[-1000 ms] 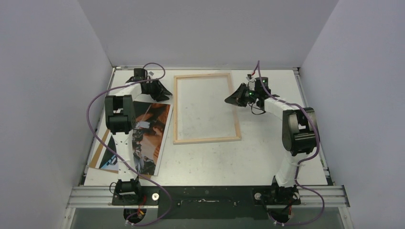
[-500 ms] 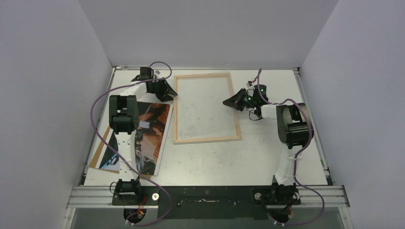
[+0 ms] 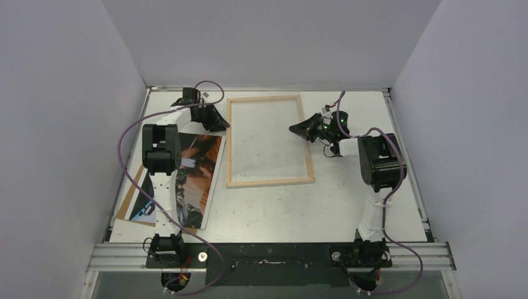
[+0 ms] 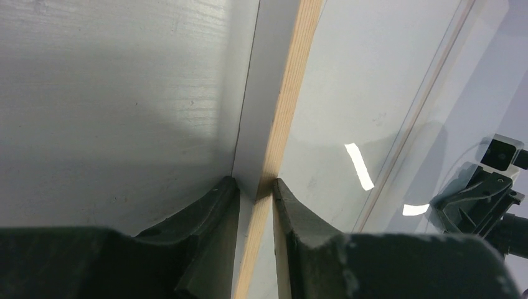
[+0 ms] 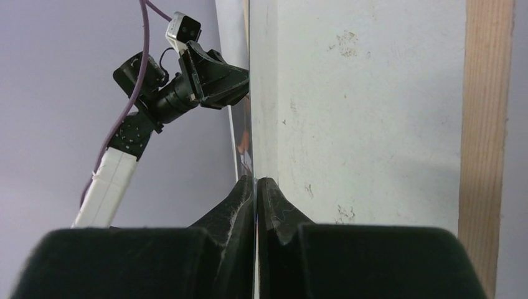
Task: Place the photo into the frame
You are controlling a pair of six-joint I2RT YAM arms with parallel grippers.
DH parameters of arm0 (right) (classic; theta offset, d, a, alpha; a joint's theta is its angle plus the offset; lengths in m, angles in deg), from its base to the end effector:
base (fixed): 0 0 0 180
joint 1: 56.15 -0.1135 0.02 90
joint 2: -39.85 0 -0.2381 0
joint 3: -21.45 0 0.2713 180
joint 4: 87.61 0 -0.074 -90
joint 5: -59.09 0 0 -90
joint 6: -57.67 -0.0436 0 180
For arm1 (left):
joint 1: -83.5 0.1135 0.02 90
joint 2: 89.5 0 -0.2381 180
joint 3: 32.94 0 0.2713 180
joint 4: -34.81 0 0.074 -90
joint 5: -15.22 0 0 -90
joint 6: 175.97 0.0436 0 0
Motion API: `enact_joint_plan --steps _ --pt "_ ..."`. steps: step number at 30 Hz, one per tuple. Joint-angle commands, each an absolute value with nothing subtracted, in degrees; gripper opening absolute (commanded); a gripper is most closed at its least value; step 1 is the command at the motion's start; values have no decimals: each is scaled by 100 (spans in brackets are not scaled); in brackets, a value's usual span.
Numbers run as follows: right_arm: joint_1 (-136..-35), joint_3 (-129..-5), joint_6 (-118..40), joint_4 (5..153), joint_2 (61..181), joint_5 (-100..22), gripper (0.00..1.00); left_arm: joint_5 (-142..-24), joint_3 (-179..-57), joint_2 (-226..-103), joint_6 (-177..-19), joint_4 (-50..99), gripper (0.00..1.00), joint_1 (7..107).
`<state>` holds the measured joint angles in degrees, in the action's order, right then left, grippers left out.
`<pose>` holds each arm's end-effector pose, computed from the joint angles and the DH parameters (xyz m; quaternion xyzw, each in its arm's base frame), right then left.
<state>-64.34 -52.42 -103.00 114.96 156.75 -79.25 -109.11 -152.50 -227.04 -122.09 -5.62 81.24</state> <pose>0.4136 0.0924 0.1047 0.1890 0.7619 0.5902 0.1883 0.5100 -0.0447 0.0968 -0.1909 0.9029 -0.3537 0.1523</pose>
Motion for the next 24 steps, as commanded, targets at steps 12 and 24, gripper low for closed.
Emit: enact_joint_plan --steps 12,24 --pt "-6406 -5116 -11564 13003 15887 -8183 0 -10528 -15224 -22906 -11955 -904 19 8095" --pt "-6570 -5140 -11905 13503 16041 -8205 0 -10563 -15303 -22922 -11972 -905 0 8104"
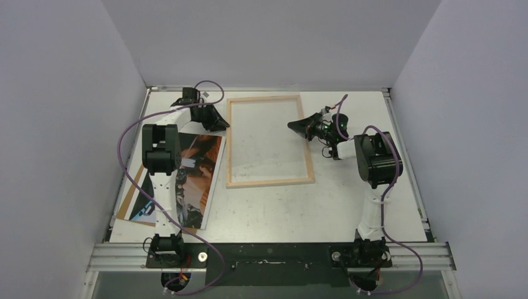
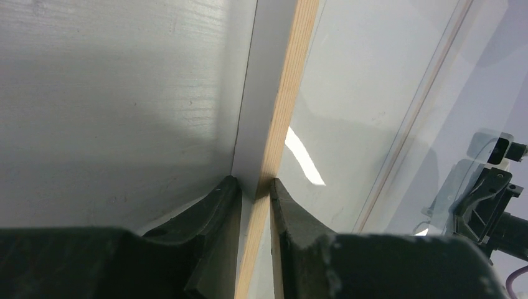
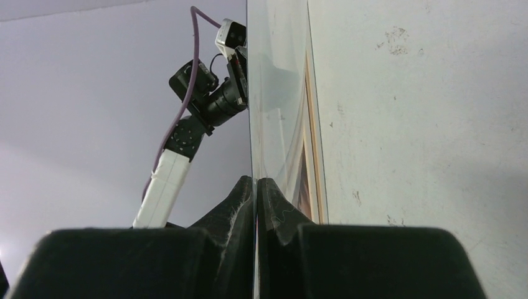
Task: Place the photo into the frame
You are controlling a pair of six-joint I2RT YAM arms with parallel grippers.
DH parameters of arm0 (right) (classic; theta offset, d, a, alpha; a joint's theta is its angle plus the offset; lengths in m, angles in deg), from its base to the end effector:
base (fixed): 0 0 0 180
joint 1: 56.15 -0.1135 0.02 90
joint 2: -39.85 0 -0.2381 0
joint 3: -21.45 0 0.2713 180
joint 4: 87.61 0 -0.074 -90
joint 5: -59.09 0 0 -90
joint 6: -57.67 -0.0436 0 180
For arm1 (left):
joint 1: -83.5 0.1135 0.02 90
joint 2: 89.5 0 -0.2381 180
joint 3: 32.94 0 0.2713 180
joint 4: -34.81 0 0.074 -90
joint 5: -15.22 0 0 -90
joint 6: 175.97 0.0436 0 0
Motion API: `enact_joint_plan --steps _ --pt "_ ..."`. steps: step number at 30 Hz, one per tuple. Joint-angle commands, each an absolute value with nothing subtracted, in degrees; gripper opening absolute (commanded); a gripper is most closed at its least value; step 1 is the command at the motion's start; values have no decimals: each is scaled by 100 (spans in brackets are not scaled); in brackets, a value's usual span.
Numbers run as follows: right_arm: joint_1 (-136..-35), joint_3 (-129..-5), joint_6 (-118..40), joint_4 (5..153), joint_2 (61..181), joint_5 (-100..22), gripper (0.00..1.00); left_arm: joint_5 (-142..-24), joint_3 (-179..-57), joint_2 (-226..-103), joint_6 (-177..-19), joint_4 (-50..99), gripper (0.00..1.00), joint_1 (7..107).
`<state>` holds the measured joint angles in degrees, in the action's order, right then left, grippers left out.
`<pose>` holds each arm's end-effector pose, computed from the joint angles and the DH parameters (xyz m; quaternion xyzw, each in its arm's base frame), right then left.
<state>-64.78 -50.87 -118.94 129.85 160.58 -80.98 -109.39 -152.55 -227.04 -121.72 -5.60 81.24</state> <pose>0.4121 0.0964 0.0959 0.2304 0.7127 0.6460 0.1476 0.5101 -0.0449 0.0972 -0.1869 0.9030 -0.3554 0.1530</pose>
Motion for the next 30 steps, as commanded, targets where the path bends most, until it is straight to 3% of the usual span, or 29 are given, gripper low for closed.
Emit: enact_joint_plan --steps 1,8,18,24,30 --pt "-6596 -5149 -11858 13450 16056 -8211 0 -10563 -15308 -22922 -11973 -907 0 8104" --pt "-6710 -5344 -10564 12013 15981 -8302 0 -10579 -15322 -22907 -11981 -908 0 8115" --pt "-6715 -5314 -10018 11594 16044 -8448 0 -10596 -15316 -22916 -11994 -899 0 8122" --pt "-6710 -5510 -8873 10281 15987 -8580 0 -10605 -15328 -22924 -12004 -899 0 8122" --pt "-6749 -5635 -8515 9928 16008 -8679 0 -10620 -15352 -22957 -12009 -899 0 8120"
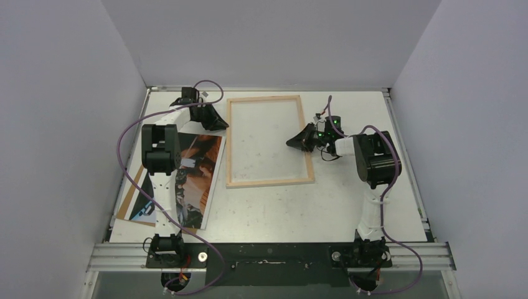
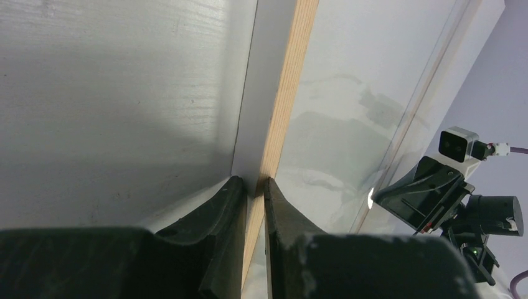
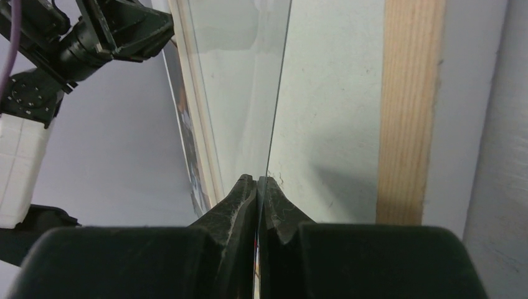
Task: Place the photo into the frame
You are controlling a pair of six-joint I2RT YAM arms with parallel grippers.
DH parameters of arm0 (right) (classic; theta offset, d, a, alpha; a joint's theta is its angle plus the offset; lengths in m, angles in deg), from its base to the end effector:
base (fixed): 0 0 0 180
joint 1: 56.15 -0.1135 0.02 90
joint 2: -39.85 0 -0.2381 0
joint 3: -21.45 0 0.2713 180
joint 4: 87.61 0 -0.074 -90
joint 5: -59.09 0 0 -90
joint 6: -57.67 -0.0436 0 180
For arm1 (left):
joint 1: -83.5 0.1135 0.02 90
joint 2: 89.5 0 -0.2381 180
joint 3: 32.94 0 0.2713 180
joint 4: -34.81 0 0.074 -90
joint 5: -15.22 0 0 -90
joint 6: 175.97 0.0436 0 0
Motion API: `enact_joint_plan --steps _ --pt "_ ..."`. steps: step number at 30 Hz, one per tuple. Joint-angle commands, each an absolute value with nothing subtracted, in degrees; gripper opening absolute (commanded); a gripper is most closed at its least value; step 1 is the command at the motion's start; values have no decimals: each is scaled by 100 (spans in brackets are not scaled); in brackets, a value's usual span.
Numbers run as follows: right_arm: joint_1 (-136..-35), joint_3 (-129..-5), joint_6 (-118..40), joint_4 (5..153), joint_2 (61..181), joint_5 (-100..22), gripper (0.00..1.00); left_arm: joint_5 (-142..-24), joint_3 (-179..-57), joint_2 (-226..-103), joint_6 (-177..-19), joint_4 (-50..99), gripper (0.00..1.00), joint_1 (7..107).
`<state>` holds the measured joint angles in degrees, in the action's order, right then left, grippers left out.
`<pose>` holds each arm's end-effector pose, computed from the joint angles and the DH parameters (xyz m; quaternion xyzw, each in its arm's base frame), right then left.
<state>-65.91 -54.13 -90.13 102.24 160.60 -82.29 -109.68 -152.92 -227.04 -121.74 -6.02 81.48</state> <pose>0.4038 0.1040 0.0672 0.1440 0.8122 0.5502 0.1299 0.5106 -0.0430 0.0989 -0.1883 0.9021 -0.3571 0.1524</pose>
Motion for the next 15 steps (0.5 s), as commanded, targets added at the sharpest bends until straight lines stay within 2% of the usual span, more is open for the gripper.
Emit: enact_joint_plan --steps 1,15 --pt "-6749 -5632 -8493 9940 16001 -8707 0 -10624 -15356 -22959 -12013 -899 0 8120" --pt "-6644 -6497 -6719 7549 15982 -8632 0 -10659 -15389 -22986 -11992 -899 0 8122"
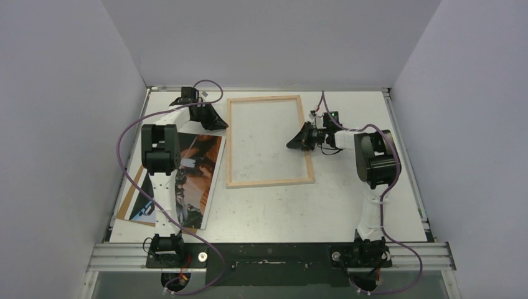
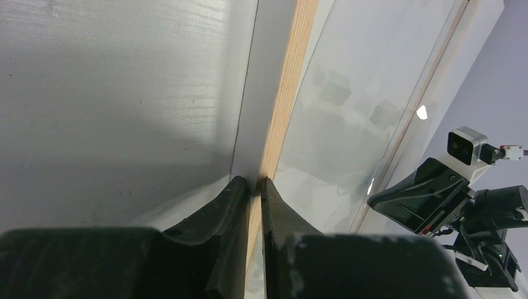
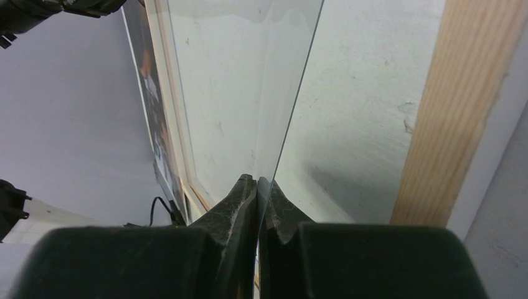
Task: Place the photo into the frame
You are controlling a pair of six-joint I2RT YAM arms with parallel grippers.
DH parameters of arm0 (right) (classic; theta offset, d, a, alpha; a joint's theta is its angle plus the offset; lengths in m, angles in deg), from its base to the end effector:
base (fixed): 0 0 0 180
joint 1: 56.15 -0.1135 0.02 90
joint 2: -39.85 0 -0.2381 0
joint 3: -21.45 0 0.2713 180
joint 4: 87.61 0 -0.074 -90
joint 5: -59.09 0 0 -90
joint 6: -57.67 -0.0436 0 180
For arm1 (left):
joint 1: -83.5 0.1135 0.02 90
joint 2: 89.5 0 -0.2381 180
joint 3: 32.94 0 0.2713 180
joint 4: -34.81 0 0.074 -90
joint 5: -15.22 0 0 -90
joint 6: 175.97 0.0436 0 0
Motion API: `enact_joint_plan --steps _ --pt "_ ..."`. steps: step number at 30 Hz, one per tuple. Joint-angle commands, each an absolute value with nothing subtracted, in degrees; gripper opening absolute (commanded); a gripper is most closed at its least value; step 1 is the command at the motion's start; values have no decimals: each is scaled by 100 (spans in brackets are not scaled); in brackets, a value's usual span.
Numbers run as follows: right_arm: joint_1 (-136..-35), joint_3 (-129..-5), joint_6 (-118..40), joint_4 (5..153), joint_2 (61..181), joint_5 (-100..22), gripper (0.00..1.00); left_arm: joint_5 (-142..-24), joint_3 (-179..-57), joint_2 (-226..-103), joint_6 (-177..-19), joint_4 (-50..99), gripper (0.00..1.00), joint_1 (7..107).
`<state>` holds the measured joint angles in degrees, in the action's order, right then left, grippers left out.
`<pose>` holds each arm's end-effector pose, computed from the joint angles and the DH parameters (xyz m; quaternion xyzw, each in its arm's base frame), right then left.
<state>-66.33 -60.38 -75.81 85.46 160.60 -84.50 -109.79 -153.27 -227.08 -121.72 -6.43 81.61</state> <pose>0.4095 0.1092 0.0760 0.0747 0.8411 0.5242 0.1108 0.5111 -0.0419 0.1001 -0.1892 0.9019 -0.3575 0.1517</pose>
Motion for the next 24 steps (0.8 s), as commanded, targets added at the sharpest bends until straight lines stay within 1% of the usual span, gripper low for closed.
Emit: enact_joint_plan --steps 1,5,9,24 --pt "-6648 -6600 -6614 7460 16009 -8627 0 -10660 -15384 -22986 -11987 -903 0 8122" --pt "-6644 -6982 -6262 6912 16106 -8561 0 -10652 -15400 -22980 -11964 -912 0 8130" --pt "-6652 -7166 -6089 6697 16202 -8567 0 -10651 -15416 -22984 -11954 -924 0 8146" --pt "-6766 -7551 -5107 5864 16132 -8633 0 -10592 -15615 -23104 -11893 -1112 0 8148"
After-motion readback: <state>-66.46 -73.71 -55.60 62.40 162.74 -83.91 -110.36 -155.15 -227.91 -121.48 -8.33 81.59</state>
